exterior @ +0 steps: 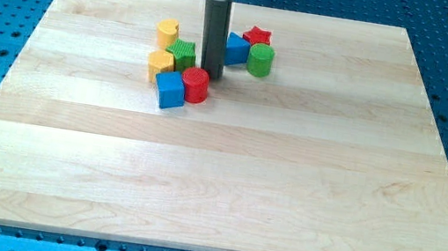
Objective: Push the triangle slightly to the up
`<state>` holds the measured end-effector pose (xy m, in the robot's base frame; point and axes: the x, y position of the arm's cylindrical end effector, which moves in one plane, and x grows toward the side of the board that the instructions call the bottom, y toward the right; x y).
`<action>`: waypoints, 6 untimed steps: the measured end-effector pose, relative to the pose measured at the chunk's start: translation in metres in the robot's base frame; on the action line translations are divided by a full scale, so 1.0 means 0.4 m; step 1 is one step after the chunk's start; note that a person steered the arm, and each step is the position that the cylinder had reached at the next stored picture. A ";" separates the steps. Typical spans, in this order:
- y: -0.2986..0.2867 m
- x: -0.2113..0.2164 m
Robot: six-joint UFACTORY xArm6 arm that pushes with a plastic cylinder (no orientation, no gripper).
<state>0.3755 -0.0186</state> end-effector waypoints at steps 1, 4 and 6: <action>0.053 -0.082; -0.072 -0.138; -0.343 -0.267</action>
